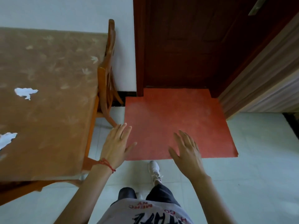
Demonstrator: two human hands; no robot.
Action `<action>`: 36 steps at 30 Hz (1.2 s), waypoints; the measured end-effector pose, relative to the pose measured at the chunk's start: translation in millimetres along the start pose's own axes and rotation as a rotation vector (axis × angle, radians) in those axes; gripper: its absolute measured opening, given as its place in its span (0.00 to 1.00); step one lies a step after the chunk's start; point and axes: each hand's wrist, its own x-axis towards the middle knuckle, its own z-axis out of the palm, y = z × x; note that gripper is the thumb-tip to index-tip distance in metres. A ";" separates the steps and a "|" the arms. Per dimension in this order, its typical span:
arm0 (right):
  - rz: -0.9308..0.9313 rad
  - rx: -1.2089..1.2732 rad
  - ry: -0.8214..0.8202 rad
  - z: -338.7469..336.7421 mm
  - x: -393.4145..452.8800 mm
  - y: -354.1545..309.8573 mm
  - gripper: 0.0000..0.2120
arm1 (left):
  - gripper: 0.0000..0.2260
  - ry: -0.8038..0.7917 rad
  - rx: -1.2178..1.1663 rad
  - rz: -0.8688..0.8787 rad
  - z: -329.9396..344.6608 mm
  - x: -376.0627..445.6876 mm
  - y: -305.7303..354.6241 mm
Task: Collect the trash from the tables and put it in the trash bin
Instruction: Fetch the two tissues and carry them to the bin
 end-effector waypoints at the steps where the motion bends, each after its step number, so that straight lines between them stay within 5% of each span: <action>1: -0.016 0.003 -0.008 -0.8 14.7 3.7 0.21 | 0.33 0.006 -0.008 -0.019 -0.2 9.7 -1.0; 16: -0.283 -0.005 -0.178 -15.3 185.0 28.8 0.25 | 0.28 0.145 -0.122 -0.342 -13.8 93.5 5.0; 36: -0.819 0.010 -0.461 54.3 248.6 -158.8 0.33 | 0.31 0.296 -0.065 -0.886 -42.1 -7.0 -100.9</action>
